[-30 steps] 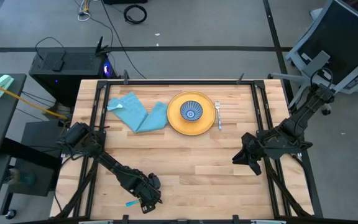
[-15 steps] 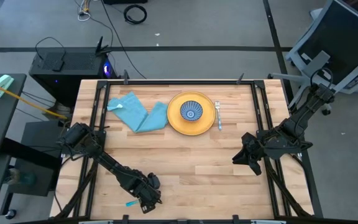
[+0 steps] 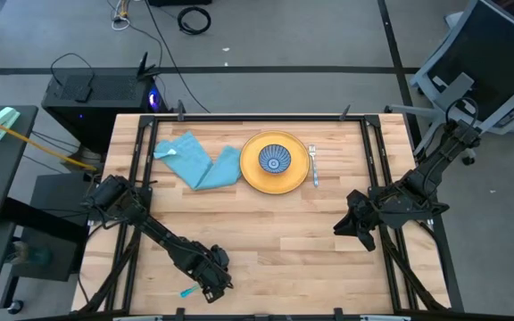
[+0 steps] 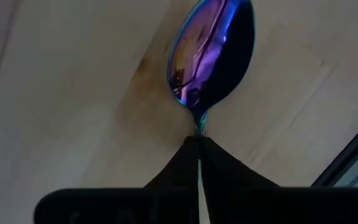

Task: Set table place
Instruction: Put the blue spoon into the blue bowl

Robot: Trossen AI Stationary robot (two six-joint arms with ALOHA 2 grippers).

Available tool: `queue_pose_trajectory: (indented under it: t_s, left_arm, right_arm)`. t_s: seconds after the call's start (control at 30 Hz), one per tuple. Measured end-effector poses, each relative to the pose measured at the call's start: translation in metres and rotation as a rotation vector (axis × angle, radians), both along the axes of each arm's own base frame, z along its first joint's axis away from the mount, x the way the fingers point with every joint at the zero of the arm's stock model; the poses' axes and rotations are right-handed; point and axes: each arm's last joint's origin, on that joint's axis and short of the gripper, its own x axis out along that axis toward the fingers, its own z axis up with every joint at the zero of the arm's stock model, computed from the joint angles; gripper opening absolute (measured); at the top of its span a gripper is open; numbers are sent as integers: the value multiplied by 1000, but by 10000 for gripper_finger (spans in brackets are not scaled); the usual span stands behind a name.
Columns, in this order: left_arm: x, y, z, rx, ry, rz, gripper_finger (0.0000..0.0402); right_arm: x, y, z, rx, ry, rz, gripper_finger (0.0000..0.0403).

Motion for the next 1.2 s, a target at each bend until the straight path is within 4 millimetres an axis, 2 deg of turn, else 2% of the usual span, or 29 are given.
queue_pose_trajectory:
  t_s: [0.13, 0.43, 0.6, 0.73, 0.93, 1.1, 1.2]
  left_arm:
    - [6, 7, 1, -31, 20, 29, 20]
    - [15, 21, 2, -114, 79, 56, 11]
    - [16, 24, 14, -162, 67, 55, 6]
    - [20, 27, 41, -203, 9, 61, 5]
    - [21, 44, 96, -185, 20, 88, 5]
    - [21, 66, 150, -122, 70, 78, 5]
    - [23, 82, 185, -80, 36, 94, 5]
  right_arm:
    - [0, 0, 0, -6, -2, 4, 85]
    - [0, 0, 0, -6, -1, 4, 85]
    - [0, 0, 0, -6, -2, 4, 85]
    - [0, 0, 0, -7, -1, 4, 85]
    - [0, -1, -1, -23, -2, 5, 85]
    - [0, -1, 0, -34, -8, 0, 85]
    - [0, -1, -1, -34, -8, 0, 85]
